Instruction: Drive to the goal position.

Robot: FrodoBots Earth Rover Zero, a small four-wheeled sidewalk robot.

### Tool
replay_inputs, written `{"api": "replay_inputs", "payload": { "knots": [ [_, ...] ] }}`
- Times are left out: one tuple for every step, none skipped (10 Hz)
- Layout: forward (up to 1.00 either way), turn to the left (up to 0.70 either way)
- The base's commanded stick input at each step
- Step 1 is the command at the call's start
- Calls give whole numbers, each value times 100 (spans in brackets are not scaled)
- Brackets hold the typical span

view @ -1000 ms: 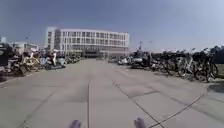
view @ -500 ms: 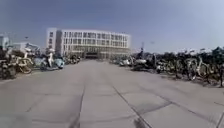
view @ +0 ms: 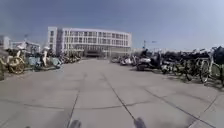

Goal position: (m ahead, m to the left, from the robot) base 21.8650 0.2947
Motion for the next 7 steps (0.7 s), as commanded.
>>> {"api": "replay_inputs", "payload": {
  "knots": [
    [100, -5],
    [100, 0],
    [100, 15],
    [100, 28],
    [100, 40],
    [100, 5],
    [100, 0]
  ]
}}
